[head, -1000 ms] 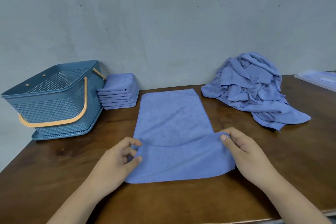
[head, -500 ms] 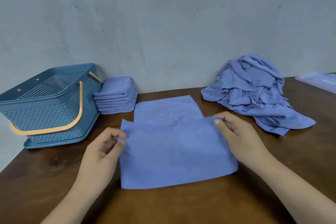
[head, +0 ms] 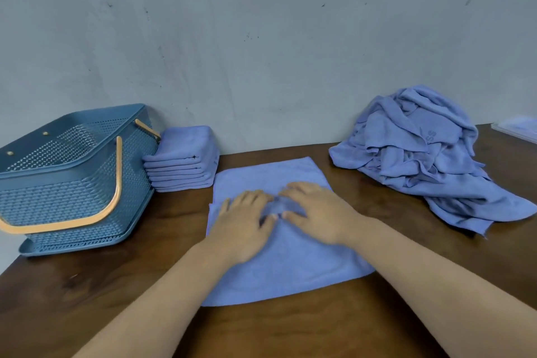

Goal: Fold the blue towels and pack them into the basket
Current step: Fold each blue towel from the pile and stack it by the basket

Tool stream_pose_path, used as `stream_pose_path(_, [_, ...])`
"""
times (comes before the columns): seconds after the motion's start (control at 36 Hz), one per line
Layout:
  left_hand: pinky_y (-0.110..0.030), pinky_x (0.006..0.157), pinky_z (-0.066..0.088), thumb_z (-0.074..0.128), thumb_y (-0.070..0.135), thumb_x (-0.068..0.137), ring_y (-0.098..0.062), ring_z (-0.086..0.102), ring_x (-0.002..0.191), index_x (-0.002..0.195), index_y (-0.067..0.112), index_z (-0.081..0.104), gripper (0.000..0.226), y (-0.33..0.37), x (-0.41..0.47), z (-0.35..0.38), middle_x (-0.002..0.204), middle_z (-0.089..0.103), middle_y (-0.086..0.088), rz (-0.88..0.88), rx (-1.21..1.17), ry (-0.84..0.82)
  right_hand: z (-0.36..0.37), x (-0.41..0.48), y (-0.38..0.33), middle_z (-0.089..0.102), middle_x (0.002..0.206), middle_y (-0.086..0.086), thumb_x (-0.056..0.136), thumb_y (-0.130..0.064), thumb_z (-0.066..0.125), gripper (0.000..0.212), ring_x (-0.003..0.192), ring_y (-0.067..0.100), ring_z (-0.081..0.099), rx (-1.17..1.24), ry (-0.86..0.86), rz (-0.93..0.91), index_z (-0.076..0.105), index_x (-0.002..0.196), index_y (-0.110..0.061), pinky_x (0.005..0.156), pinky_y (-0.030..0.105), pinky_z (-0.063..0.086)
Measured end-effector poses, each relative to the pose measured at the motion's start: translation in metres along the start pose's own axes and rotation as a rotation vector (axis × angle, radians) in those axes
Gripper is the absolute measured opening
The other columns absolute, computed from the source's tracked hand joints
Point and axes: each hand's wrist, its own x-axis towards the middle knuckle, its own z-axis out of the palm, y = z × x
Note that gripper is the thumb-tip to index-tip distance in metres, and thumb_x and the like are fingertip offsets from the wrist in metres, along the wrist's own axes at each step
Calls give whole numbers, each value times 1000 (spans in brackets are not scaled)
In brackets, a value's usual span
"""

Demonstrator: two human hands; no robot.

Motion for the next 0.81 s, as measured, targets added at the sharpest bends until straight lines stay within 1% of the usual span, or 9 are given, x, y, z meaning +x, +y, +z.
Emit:
stream_pose_path(0.03, [-47, 130, 9, 30, 59, 109, -15, 13, 161, 162, 40, 31, 56, 1, -2, 6, 171, 24, 14, 10, 0, -60, 4, -4, -2, 24, 172, -8, 107, -65, 37, 63, 159, 15, 19, -28, -56, -10, 31, 163, -39, 128, 45, 20])
stream_pose_path(0.08, [-47, 131, -2, 25, 65, 108, -12, -6, 163, 168, 42, 13, 65, 0, -10, 14, 176, 3, 16, 2, 8, -122, 5, -13, -2, 3, 176, -13, 105, -72, 25, 69, 162, 12, -2, -66, -128, 11, 13, 167, -44, 131, 45, 6])
stream_pose_path(0.17, [-47, 131, -7, 19, 71, 106, -10, -17, 161, 168, 44, -1, 70, 1, -26, 14, 175, -12, 17, 1, 60, -170, 1, -30, -6, -14, 175, -15, 101, -80, 17, 74, 161, 11, -16, -94, -201, 43, -4, 166, -49, 131, 46, -2])
stream_pose_path(0.25, [-46, 131, -8, 16, 72, 105, -9, -23, 159, 166, 46, -8, 71, 8, -46, 13, 173, -20, 19, 19, 88, -177, 0, -50, -15, -23, 173, -15, 98, -84, 14, 76, 159, 11, -25, -105, -231, 48, -12, 163, -52, 131, 47, -5])
stream_pose_path(0.47, [-45, 130, -13, 13, 73, 104, -6, -33, 155, 163, 48, -18, 71, 30, -97, 12, 169, -31, 21, 35, 93, -172, 1, -103, -45, -32, 171, -11, 100, -82, 11, 77, 156, 15, -33, -130, -225, 71, -20, 161, -49, 130, 48, -10])
stream_pose_path(0.58, [-43, 131, -9, 13, 75, 102, -6, -27, 157, 164, 49, -13, 72, 35, -108, 8, 171, -25, 22, 24, 74, -190, -2, -112, -50, -28, 172, -10, 99, -83, 11, 78, 158, 16, -29, -130, -265, 77, -18, 163, -48, 131, 47, -8])
stream_pose_path(0.67, [-37, 130, 8, 10, 78, 95, -5, 3, 160, 165, 47, 16, 77, 31, -92, -4, 173, 9, 22, 29, 71, -146, -15, -101, -46, -1, 176, -13, 101, -79, 19, 74, 162, 14, -4, -118, -229, 79, 6, 166, -47, 131, 39, 3])
stream_pose_path(0.72, [-35, 128, 18, 17, 72, 99, -5, 19, 157, 161, 41, 32, 71, 19, -67, -11, 168, 29, 19, 21, 26, -88, -21, -81, -34, 14, 175, -15, 101, -77, 24, 72, 161, 9, 8, -51, -186, 74, 19, 166, -45, 130, 35, 8])
stream_pose_path(0.81, [-37, 129, 18, 28, 61, 108, -7, 21, 158, 162, 38, 35, 59, -12, -22, -11, 170, 31, 14, 7, 11, -56, -21, -46, -3, 12, 176, -13, 101, -75, 28, 70, 162, 7, 4, -31, -187, 47, 21, 165, -47, 131, 37, 5])
